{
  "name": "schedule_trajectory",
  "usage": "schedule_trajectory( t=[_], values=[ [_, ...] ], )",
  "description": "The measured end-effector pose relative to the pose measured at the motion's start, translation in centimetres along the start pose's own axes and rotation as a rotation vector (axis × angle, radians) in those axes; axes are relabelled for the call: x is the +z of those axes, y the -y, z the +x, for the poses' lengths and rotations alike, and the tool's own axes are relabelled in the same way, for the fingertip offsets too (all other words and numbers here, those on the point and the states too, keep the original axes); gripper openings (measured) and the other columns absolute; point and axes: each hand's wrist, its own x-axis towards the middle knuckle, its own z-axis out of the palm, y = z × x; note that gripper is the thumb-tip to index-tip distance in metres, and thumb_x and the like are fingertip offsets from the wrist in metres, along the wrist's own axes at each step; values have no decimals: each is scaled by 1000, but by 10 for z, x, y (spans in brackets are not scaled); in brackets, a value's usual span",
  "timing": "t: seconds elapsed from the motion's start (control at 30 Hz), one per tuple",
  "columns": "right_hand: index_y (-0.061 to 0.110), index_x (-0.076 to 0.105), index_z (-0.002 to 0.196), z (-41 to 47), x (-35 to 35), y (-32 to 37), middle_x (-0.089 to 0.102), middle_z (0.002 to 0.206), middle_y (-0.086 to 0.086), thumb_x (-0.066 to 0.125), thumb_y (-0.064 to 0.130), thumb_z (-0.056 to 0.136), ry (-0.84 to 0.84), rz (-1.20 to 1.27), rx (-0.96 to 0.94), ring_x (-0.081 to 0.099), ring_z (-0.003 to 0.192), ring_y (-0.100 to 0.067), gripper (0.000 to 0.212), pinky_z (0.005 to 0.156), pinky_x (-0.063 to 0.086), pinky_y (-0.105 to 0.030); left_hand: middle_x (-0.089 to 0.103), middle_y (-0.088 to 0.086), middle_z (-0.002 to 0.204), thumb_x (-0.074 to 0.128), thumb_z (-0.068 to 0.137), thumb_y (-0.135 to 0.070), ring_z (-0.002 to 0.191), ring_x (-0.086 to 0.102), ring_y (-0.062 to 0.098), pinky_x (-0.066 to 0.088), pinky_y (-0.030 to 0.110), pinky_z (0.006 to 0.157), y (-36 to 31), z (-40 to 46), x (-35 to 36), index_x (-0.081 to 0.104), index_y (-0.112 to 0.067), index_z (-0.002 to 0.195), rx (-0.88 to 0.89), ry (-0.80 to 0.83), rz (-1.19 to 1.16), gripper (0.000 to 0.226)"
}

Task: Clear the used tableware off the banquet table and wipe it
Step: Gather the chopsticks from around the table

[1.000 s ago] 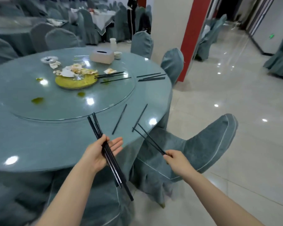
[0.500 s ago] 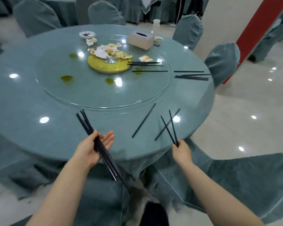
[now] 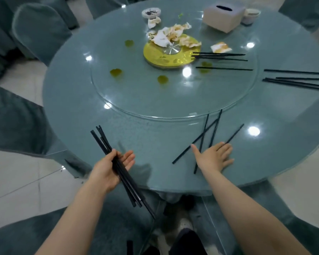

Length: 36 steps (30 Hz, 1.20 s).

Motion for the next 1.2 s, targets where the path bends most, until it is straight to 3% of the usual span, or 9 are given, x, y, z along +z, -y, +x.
schedule_trajectory(
  t=[0.1,0.17,0.33,0.47,0.57,0.7,0.9,1.07,1.2],
  values=[
    [-3,-8,147,1,11,11,-12,158,-19,41,86,68,17,-86,-91,-14,145,-33,129,110,-3,-63,72,17,73,34,104,-27,78,69,27,58,39,65,-3,1,4,46,-10,71,20,-20,-8,39],
    [-1,-8,148,4,13,17,-12,158,-16,43,76,77,34,-115,-170,-13,145,-32,116,110,-3,-63,72,17,72,34,104,-27,67,72,25,58,39,62,-3,3,8,46,-11,71,24,-21,-12,39],
    [7,-3,151,3,13,15,-7,160,-7,36,36,96,49,-185,-337,-7,147,-24,73,116,-1,-55,73,17,77,35,104,-27,83,68,27,52,41,90,6,10,23,47,-11,72,-7,-34,13,38],
    [15,21,150,18,-5,-14,21,157,-1,37,10,95,-11,-216,-520,20,144,-20,57,114,21,-40,70,16,84,34,104,-27,86,65,25,48,39,83,16,16,40,46,-11,71,-39,-25,13,39],
    [8,38,141,30,-21,-40,50,135,-12,44,-4,88,-45,-230,-642,43,122,-30,55,103,34,-36,67,16,89,33,104,-27,85,64,25,47,39,88,26,18,52,46,-12,72,-72,-6,7,38],
    [10,53,125,45,-37,-56,54,116,-11,46,-2,84,16,-343,-658,45,110,-30,43,95,38,-34,68,16,89,34,104,-26,86,65,24,48,39,89,39,17,64,46,-12,73,-93,-2,-23,36],
    [10,50,116,60,-49,-53,52,117,-10,49,12,84,139,-496,-643,47,111,-30,32,89,37,-37,72,15,72,33,104,-27,86,64,23,50,38,87,53,8,62,45,-12,72,-83,-24,-65,37],
    [7,47,112,62,-51,-49,52,116,-12,47,14,85,109,-613,-719,48,110,-28,28,87,34,-37,71,14,67,33,104,-27,80,64,22,51,36,75,64,-2,45,45,-12,70,-56,-74,-128,39],
    [7,45,107,55,-47,-60,49,113,-12,40,8,87,23,-653,-823,47,103,-27,20,80,36,-35,71,14,69,33,104,-27,68,70,22,51,37,82,69,-10,28,45,-12,70,-23,-106,-143,39]
  ],
)
